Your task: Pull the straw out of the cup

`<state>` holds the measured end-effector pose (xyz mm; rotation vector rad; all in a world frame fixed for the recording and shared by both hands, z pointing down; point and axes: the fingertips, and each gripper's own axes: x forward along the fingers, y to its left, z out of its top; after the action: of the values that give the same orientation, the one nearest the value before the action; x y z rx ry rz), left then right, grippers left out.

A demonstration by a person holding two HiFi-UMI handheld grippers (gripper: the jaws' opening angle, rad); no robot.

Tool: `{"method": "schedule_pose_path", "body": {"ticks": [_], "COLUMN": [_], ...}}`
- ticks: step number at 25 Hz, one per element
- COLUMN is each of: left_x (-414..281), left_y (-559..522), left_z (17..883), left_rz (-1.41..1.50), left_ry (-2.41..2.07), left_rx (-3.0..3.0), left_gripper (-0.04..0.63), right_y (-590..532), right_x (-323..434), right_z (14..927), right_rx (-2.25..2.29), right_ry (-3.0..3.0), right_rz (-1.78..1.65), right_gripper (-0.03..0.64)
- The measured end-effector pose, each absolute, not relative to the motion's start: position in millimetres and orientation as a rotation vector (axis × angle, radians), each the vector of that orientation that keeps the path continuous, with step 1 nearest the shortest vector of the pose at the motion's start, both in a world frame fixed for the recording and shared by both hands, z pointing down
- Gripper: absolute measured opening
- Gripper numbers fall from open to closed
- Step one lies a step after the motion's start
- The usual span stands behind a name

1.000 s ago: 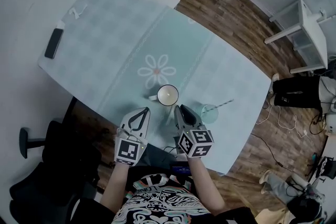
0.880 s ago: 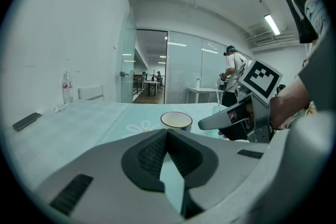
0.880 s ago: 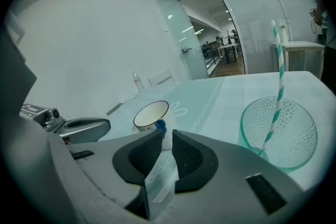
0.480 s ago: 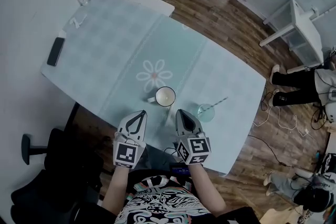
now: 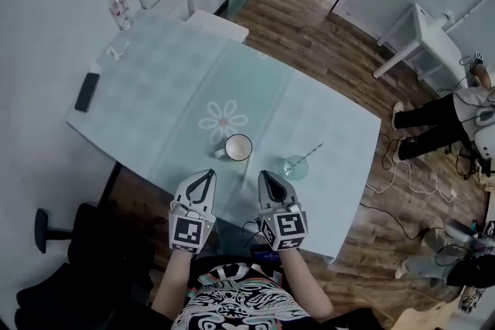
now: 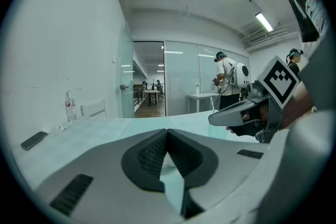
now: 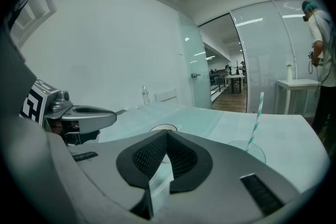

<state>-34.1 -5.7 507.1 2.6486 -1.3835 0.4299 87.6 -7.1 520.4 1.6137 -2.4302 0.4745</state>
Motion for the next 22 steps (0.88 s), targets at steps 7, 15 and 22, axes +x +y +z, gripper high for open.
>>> {"method": "schedule_pose_path", "body": {"ticks": [7, 15, 22], "left_x": [-31, -33, -30], "left_y": [-3, 1, 8], "left_z": [487, 462, 440], "left_rz": [0.381, 0.218, 0.221], "left_ry": [-1.411, -1.393, -1.423], "left_rx": [2.697, 2.703, 2.733], "left_gripper": [-0.002, -0.002, -0.002], "right_y": [9, 28, 27], "right_x": [92, 95, 99], "right_z": [492, 467, 444], "right_rx": [1.662, 1.706, 1.729], "right_ry": [-2.458, -2.473, -2.505], "right_rz": [0.357, 0.29, 0.24], "right_gripper": [0.012, 0.012, 0.009]}}
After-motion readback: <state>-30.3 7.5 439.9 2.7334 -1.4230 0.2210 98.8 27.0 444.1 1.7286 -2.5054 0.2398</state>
